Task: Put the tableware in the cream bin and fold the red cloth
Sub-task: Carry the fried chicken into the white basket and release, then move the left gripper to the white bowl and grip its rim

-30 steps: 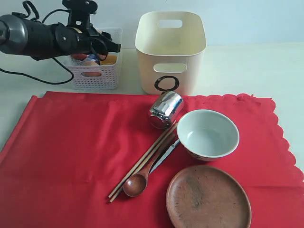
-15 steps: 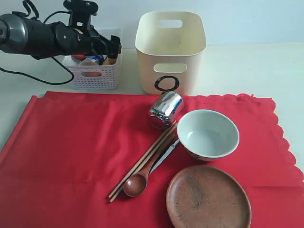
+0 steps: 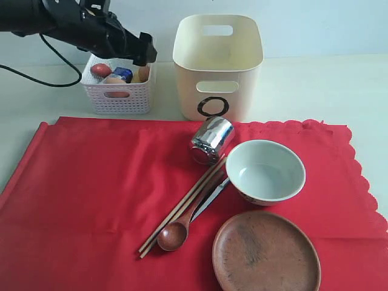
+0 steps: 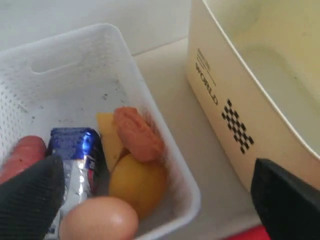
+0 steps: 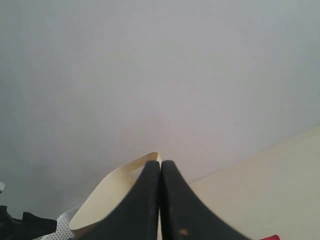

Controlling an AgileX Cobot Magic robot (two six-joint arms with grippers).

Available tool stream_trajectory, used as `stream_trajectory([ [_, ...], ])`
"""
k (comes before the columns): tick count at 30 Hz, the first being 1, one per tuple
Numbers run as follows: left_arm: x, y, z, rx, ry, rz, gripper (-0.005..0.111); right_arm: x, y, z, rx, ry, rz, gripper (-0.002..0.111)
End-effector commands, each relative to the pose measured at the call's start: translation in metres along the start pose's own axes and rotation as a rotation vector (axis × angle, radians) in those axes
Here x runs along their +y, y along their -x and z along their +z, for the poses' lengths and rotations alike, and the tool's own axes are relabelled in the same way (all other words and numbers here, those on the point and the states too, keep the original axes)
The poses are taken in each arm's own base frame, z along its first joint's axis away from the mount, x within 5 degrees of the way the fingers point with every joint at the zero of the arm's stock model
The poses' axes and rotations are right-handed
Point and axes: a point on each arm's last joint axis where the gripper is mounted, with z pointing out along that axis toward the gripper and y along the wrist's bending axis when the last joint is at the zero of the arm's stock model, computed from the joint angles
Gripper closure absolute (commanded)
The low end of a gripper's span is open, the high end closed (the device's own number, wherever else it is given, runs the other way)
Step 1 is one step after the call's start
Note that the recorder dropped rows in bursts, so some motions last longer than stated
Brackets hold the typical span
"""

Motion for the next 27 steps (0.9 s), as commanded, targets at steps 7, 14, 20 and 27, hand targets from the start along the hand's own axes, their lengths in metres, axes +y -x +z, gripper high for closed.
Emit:
stream_trajectory([
  [7, -0.03, -0.007, -0.029, 0.227, -0.211, 0.02, 0.106, 0.0, 0.0, 0.0, -0.007, 0.0, -0.011, 0.108],
  [14, -0.139, -0.016, -0.035, 0.272, -0.39, 0.207, 0.106, 0.0, 0.0, 0.0, -0.007, 0.0, -0.011, 0.108],
  [20, -0.204, -0.034, -0.029, 0.235, -0.432, 0.369, 0.106, 0.0, 0.0, 0.0, -0.007, 0.0, -0.011, 0.108],
  [27, -0.229, -0.055, -0.017, 0.256, -0.439, 0.472, 0.074, 0.0, 0.0, 0.0, -0.007, 0.0, -0.011, 0.108],
])
